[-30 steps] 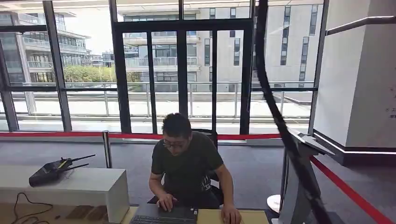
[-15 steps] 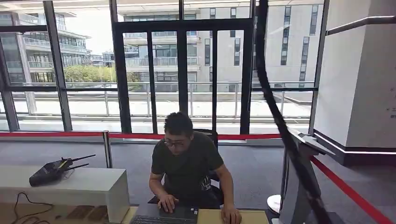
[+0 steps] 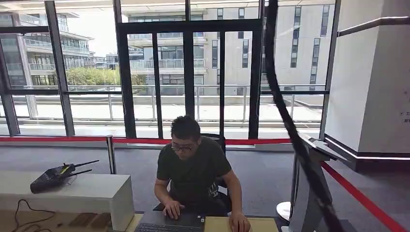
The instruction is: Pass the card to the sensor for recognition and then transmit it.
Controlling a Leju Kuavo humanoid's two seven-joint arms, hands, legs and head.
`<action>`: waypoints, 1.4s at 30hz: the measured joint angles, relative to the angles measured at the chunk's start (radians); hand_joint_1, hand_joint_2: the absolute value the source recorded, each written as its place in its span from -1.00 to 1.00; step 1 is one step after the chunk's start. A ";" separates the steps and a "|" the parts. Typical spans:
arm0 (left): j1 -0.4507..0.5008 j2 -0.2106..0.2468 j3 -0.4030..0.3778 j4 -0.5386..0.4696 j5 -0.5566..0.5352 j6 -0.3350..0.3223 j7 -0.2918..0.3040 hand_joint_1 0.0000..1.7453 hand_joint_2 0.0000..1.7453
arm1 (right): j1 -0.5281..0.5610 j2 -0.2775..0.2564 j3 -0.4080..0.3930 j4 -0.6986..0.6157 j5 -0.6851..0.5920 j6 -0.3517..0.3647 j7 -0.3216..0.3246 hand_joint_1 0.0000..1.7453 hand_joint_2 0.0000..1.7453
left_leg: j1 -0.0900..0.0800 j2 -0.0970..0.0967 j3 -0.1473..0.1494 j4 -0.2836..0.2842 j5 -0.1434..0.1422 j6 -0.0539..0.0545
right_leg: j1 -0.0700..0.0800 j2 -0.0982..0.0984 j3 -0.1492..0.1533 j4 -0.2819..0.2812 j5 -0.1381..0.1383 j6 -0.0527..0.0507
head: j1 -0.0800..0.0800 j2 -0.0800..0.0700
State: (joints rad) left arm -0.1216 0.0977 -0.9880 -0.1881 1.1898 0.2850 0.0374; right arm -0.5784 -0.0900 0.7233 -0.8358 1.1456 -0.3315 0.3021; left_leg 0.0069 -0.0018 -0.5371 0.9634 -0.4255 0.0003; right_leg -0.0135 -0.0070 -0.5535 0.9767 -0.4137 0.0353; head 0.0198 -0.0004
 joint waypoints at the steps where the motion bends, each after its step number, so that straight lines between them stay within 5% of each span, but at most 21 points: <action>1: 0.000 0.001 0.000 0.000 -0.003 -0.004 0.000 -1.00 1.00 | 0.000 -0.003 0.000 0.005 -0.003 -0.007 0.000 -1.00 1.00 | 0.000 0.000 0.000 0.000 0.000 0.000 | 0.000 0.000 0.000 0.000 0.000 0.000 | 0.000 0.000; 15: 0.000 0.013 -0.008 0.000 -0.022 -0.027 0.000 -1.00 1.00 | -0.001 -0.022 -0.010 0.077 -0.011 -0.039 0.000 -1.00 1.00 | 0.000 0.000 0.000 0.000 0.000 0.000 | 0.000 0.000 0.000 0.000 0.000 0.000 | 0.000 0.000; 16: 0.000 0.014 -0.008 0.000 -0.025 -0.030 0.000 -1.00 -1.00 | -0.002 -0.023 -0.011 0.082 -0.010 -0.045 0.001 -1.00 1.00 | 0.000 0.000 0.000 0.000 0.000 0.000 | 0.000 0.000 0.000 0.000 0.000 0.000 | 0.000 0.000; 42: -0.001 0.024 -0.041 -0.005 -0.031 -0.040 -0.013 -1.00 -1.00 | -0.051 -0.016 -0.015 0.228 0.022 -0.093 -0.003 -1.00 1.00 | 0.000 0.000 0.000 0.000 0.000 0.000 | 0.000 0.000 0.000 0.000 0.000 0.000 | 0.000 0.000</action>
State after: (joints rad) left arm -0.1227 0.1217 -1.0292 -0.1926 1.1593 0.2449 0.0244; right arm -0.6294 -0.1057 0.7084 -0.6081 1.1673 -0.4250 0.2987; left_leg 0.0069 -0.0018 -0.5374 0.9634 -0.4254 0.0003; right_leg -0.0136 -0.0070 -0.5533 0.9768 -0.4135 0.0356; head 0.0198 -0.0004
